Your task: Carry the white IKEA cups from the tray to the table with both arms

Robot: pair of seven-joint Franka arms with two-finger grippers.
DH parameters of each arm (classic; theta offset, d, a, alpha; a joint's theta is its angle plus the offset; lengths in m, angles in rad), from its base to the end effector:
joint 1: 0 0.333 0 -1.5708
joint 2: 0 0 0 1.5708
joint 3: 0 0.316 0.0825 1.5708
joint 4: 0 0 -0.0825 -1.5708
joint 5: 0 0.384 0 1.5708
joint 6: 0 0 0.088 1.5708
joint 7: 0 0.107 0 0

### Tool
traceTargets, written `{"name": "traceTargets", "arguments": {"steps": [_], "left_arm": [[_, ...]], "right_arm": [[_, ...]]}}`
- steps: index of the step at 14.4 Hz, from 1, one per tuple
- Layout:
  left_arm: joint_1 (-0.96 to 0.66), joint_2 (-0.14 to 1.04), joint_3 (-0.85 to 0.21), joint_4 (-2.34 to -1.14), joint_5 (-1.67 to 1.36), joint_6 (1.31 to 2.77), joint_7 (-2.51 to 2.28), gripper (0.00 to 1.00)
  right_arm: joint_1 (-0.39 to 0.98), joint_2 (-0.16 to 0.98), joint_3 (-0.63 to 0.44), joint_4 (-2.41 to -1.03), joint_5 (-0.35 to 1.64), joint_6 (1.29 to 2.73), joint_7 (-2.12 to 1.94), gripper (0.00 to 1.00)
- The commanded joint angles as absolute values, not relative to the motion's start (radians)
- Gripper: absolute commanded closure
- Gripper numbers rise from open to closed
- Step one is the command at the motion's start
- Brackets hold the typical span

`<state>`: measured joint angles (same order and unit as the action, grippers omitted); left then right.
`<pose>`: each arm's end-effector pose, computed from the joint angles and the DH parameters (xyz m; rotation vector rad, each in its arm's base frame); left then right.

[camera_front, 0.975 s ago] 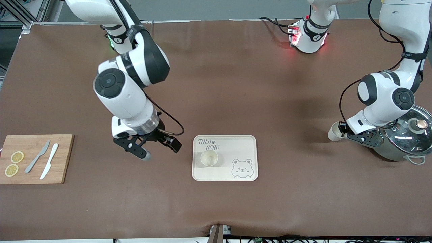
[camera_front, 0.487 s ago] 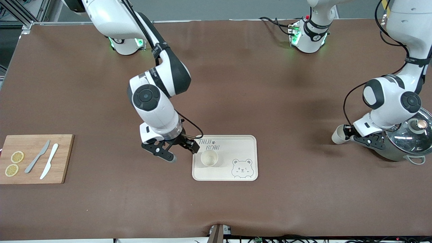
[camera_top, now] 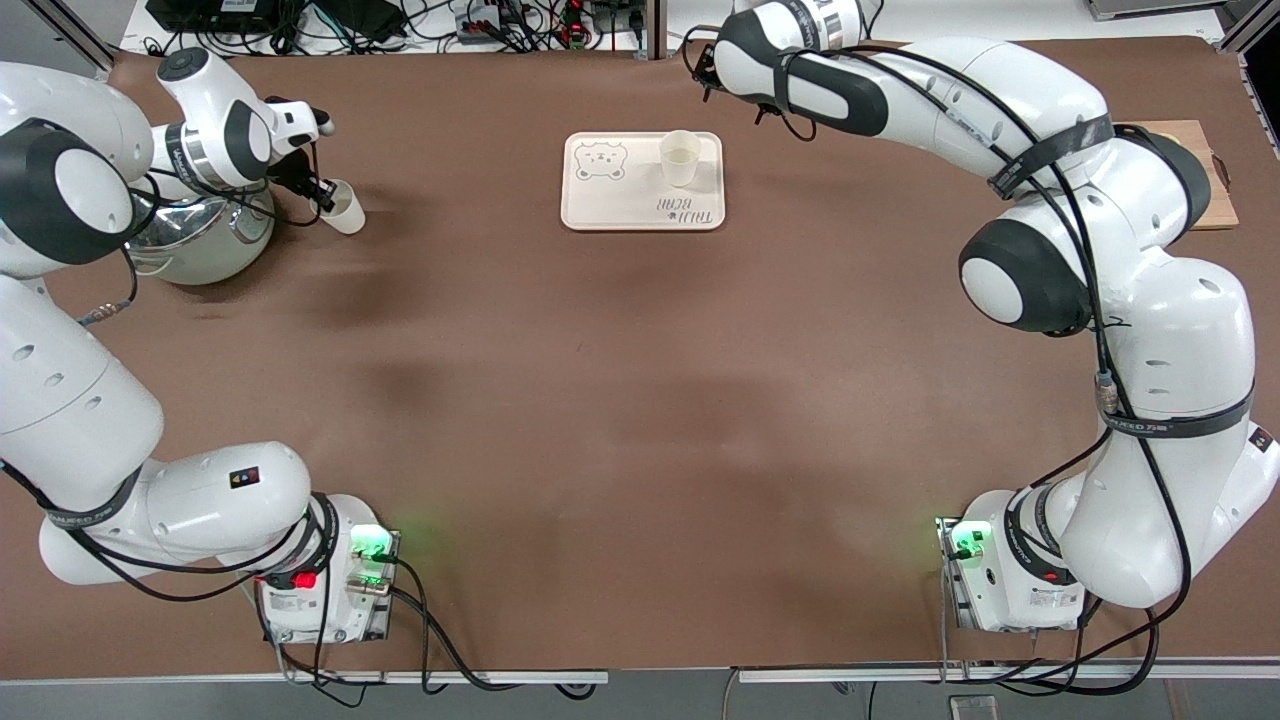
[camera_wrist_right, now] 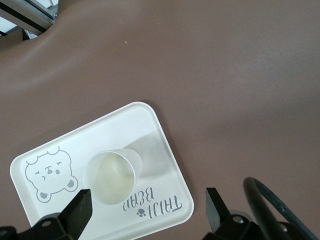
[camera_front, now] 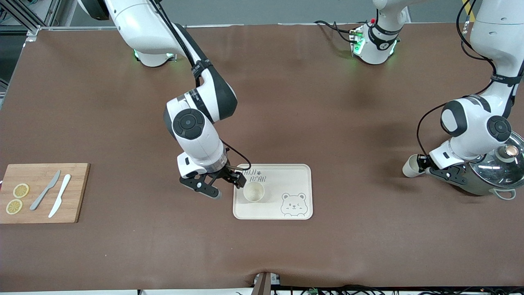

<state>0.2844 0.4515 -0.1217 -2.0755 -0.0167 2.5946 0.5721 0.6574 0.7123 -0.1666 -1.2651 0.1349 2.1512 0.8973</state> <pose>0.5882 0.0979 0.2162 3.0500 -0.5889 0.1367 0.6508 0.3915 0.3568 -2.9406 0.6272 -0.1982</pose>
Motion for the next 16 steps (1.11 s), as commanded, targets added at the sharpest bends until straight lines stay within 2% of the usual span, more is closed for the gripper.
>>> {"name": "traceTargets", "arguments": {"steps": [1,5,12,16], "left_arm": [[0.287,0.453,-0.126,-2.069,-0.023,2.599,0.577,1.0],[0.291,0.442,-0.126,-2.071,-0.023,2.591,0.577,1.0],[0.29,0.292,-0.163,-1.99,-0.023,2.188,0.485,1.0],[0.276,0.319,-0.189,-1.997,0.001,2.155,0.417,1.0]], "right_arm": [[0.67,0.755,-0.179,-1.238,0.12,2.183,0.89,0.0],[0.678,0.779,-0.179,-1.236,0.114,2.206,0.891,0.0],[0.681,0.805,-0.179,-1.238,0.114,2.246,0.891,0.0],[0.702,0.845,-0.179,-1.236,0.114,2.289,0.89,0.0]]}}
